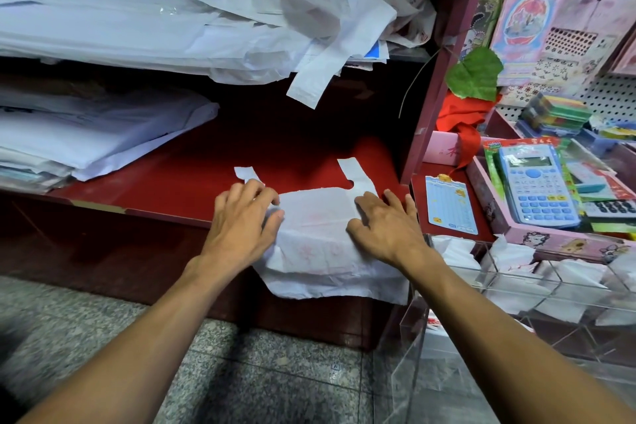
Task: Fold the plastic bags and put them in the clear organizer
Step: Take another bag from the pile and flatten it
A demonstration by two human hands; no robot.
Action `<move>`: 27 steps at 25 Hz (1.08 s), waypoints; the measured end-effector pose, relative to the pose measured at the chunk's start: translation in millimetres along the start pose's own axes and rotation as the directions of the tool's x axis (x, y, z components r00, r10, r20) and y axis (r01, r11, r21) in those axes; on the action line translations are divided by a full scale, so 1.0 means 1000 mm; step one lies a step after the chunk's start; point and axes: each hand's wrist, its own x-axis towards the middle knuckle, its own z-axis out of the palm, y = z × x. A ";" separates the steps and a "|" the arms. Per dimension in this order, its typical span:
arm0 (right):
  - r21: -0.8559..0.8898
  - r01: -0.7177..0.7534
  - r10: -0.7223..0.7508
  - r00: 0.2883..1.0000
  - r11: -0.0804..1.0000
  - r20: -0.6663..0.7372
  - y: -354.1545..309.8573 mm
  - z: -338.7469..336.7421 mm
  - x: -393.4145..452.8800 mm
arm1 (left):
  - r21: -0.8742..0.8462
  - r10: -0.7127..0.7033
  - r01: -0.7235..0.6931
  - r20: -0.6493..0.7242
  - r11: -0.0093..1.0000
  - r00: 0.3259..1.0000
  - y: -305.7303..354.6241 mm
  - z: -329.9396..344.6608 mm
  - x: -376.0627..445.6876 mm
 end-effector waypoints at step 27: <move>-0.266 0.369 -0.364 0.929 0.890 0.073 0.018 0.001 -0.024 | -0.207 -0.017 0.081 0.295 0.975 0.955 -0.013 -0.010 -0.003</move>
